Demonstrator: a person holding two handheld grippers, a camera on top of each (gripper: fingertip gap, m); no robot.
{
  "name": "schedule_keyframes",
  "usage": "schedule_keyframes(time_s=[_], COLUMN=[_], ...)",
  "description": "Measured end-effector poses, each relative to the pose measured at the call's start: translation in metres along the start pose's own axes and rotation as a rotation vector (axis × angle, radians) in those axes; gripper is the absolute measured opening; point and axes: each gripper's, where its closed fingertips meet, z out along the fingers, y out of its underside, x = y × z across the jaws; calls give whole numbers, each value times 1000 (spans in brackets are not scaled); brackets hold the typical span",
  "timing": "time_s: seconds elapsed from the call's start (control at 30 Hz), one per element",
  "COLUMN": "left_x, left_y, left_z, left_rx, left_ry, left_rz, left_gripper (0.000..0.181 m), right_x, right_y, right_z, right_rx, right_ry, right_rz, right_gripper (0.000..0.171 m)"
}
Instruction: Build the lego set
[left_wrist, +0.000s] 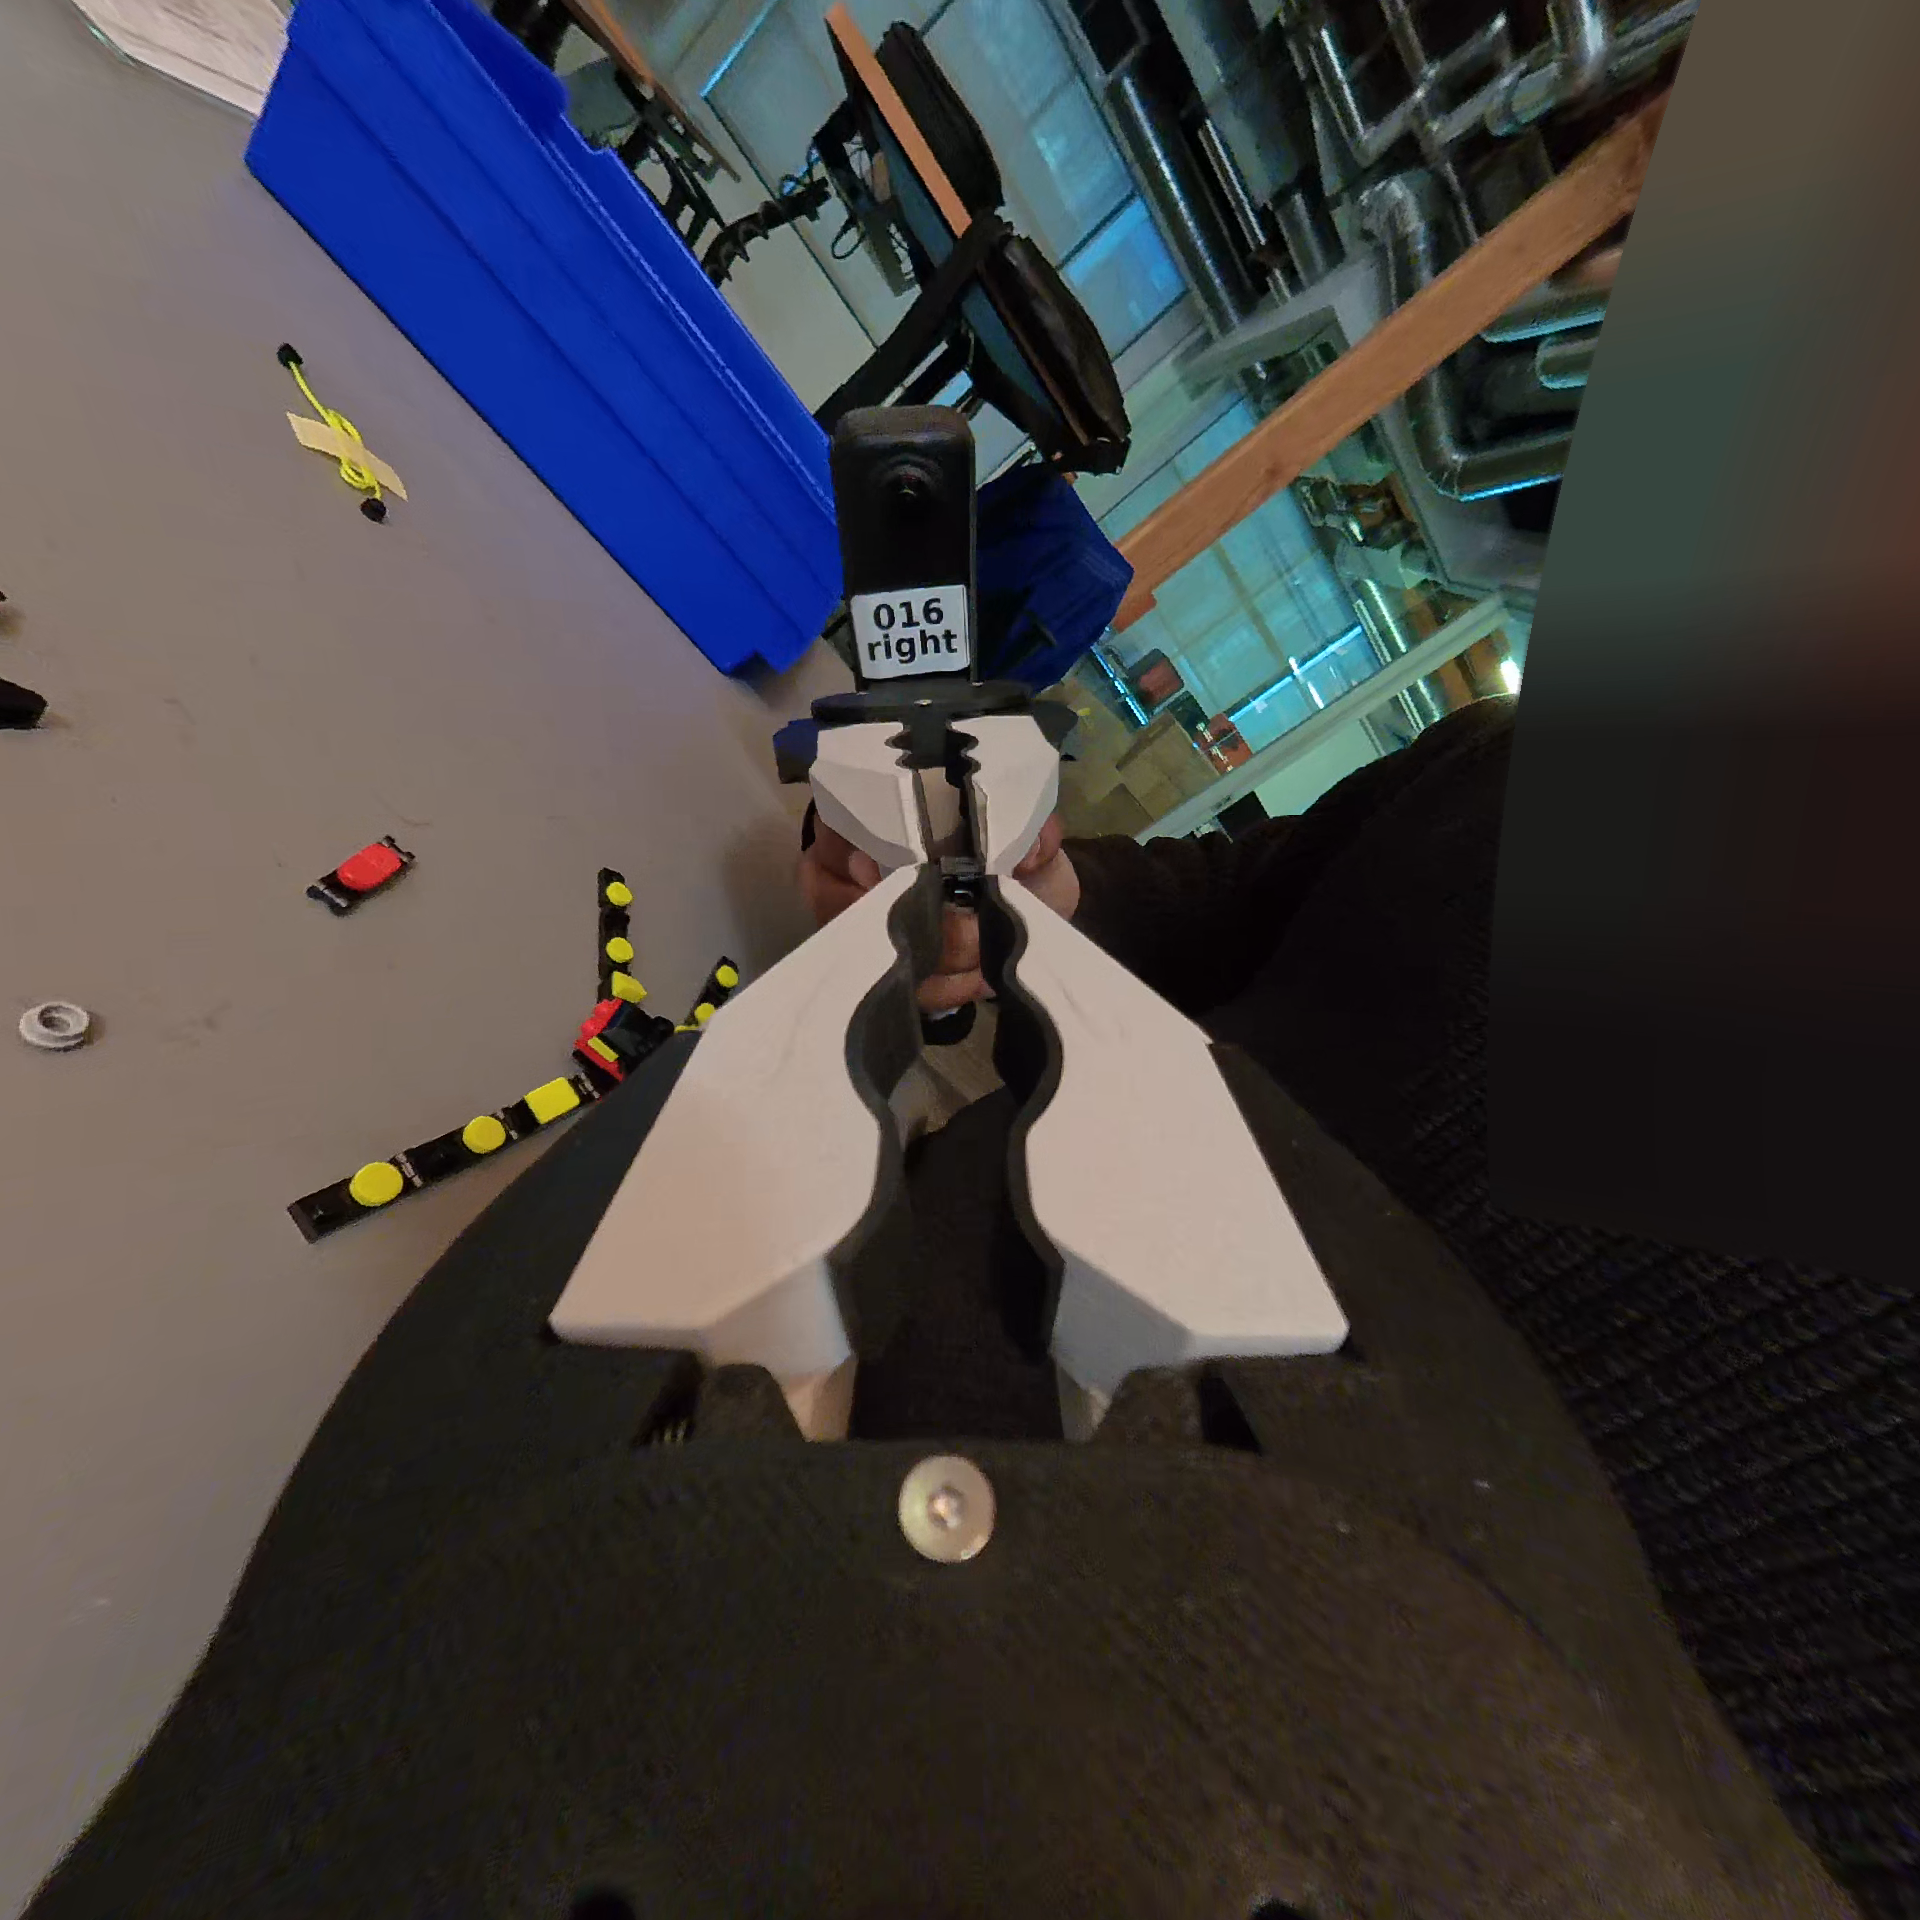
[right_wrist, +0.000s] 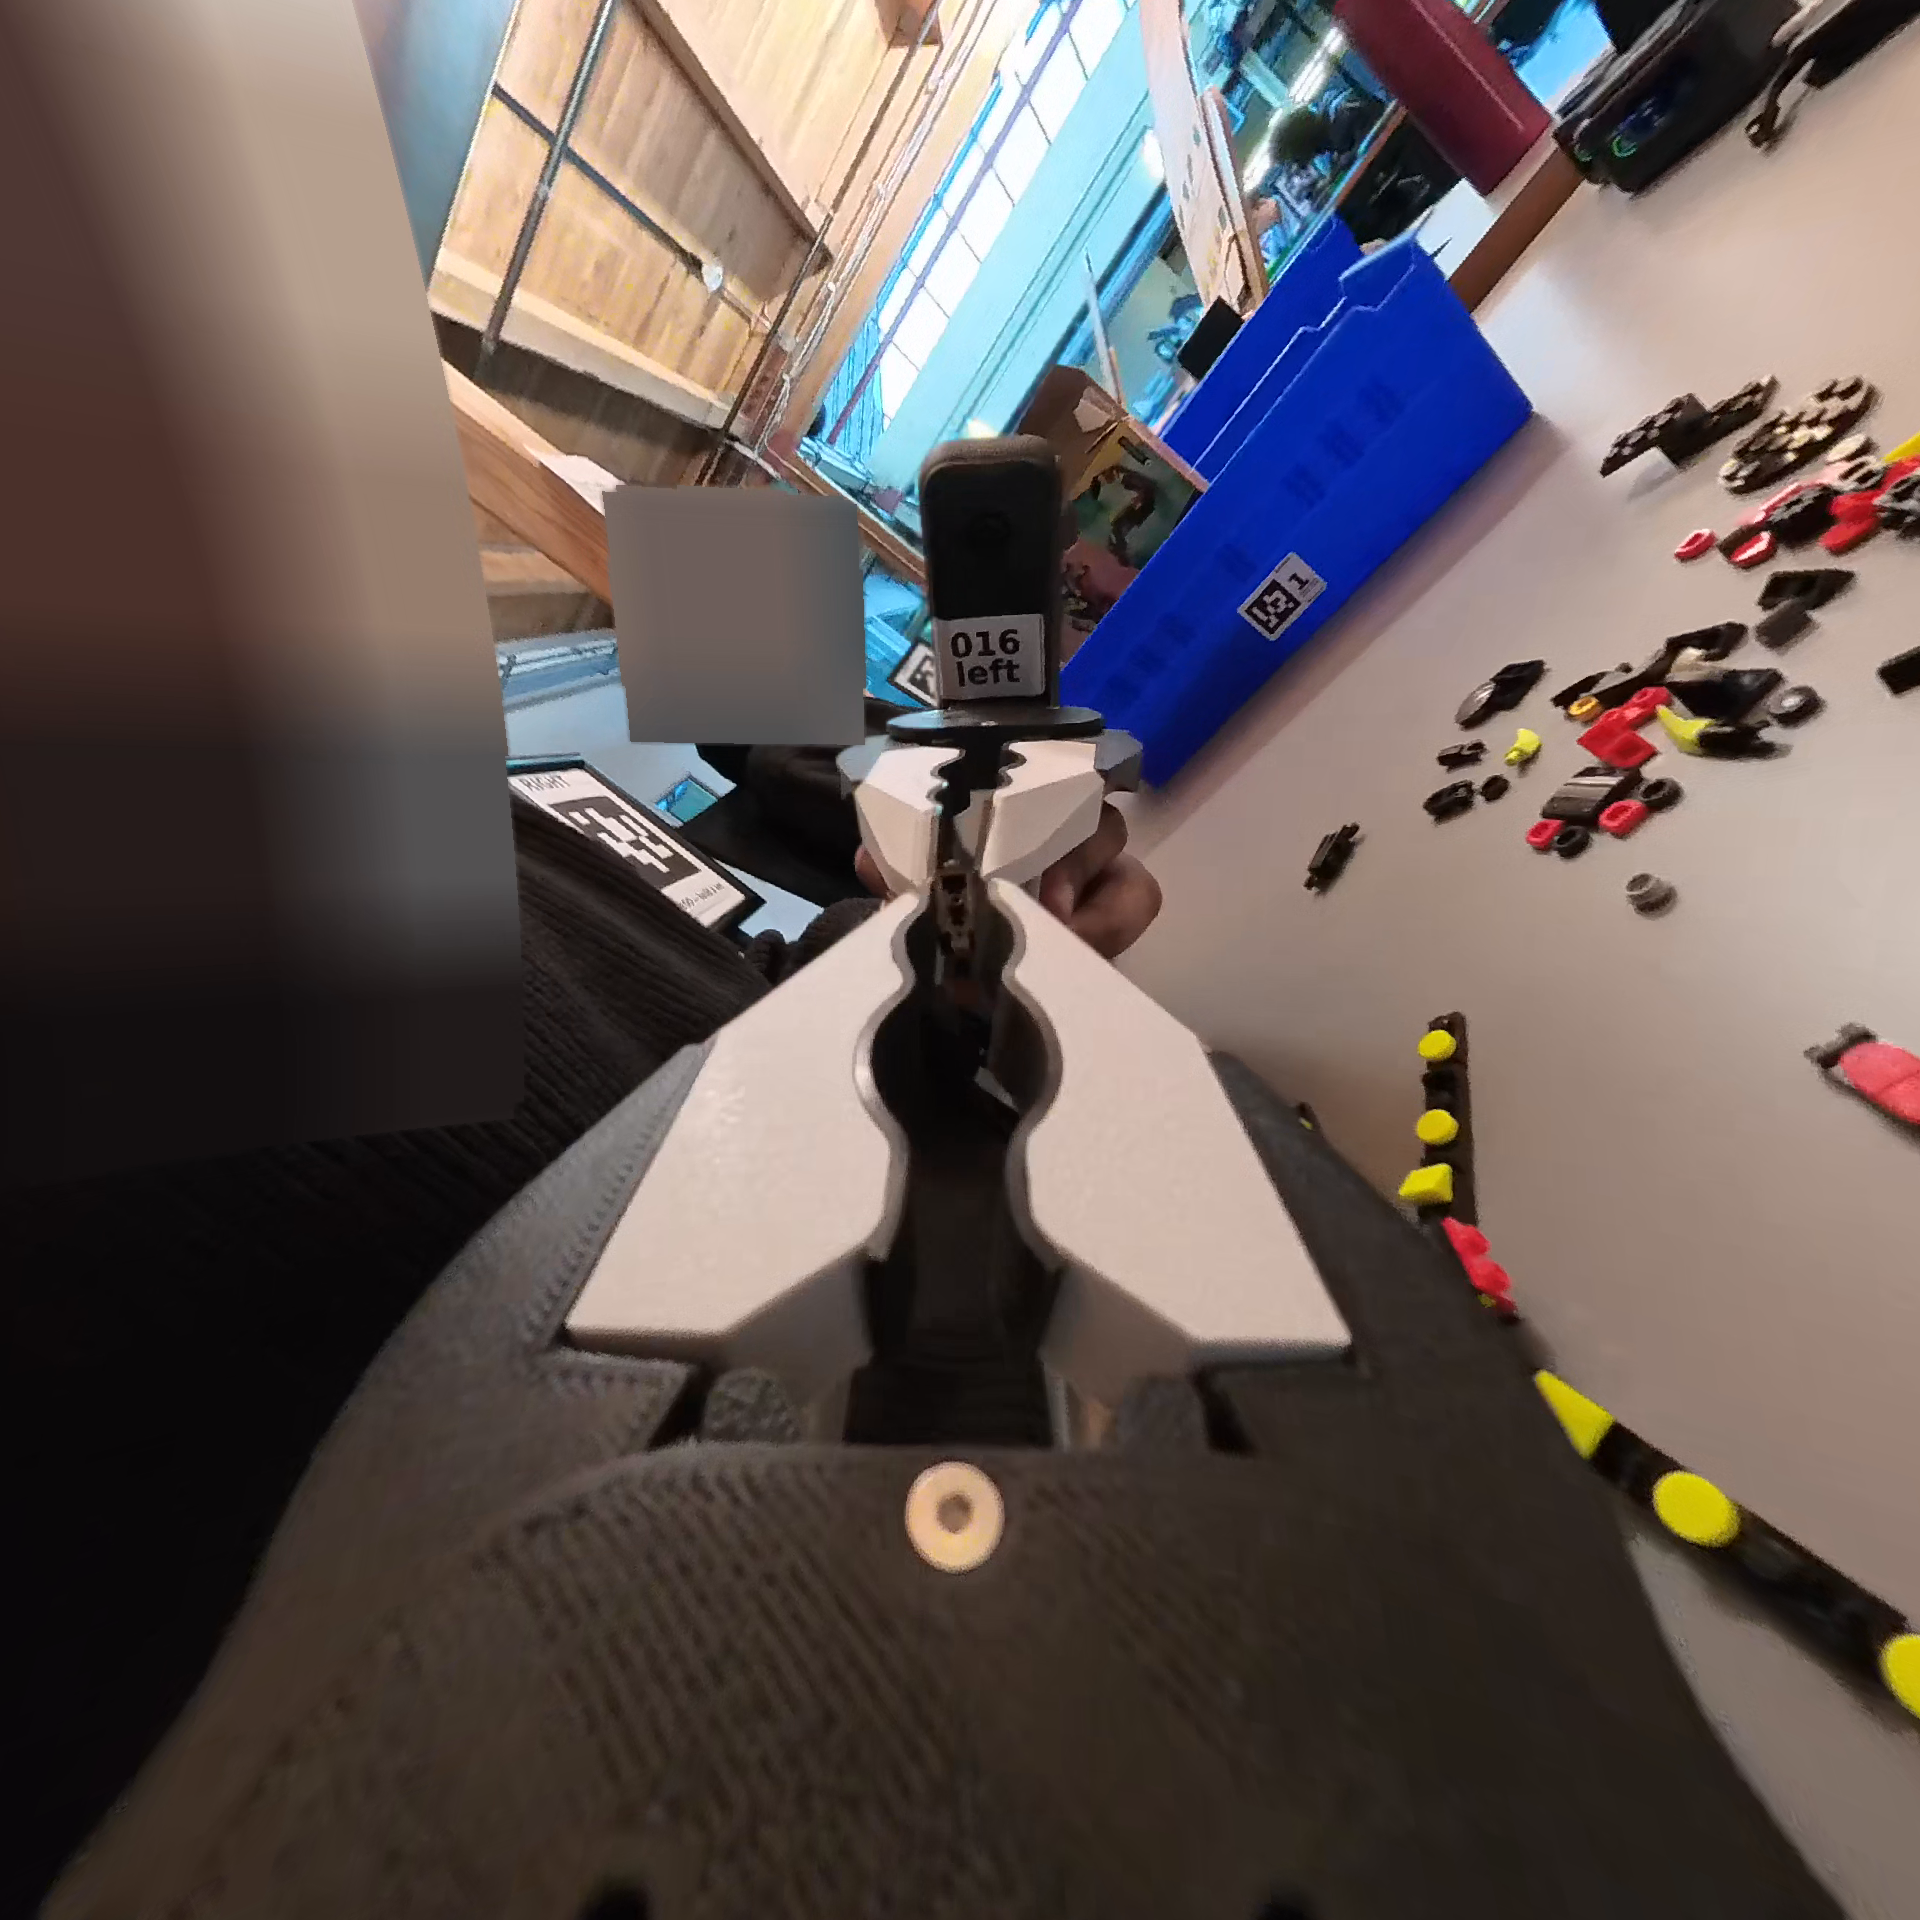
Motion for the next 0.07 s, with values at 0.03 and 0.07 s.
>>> schedule_keyframes(time_s=[0.03,0.07], left_x=[-1,-3], left_y=[0,0], left_z=[0,0], left_rx=[-1,1], left_ry=[-8,-17], left_rz=[4,5], left_gripper=[6,6], right_x=[1,2], right_y=[0,-1], right_z=[0,0], right_rx=[9,22], right_ry=[1,1], right_rz=[15,32], right_gripper=[4,4])
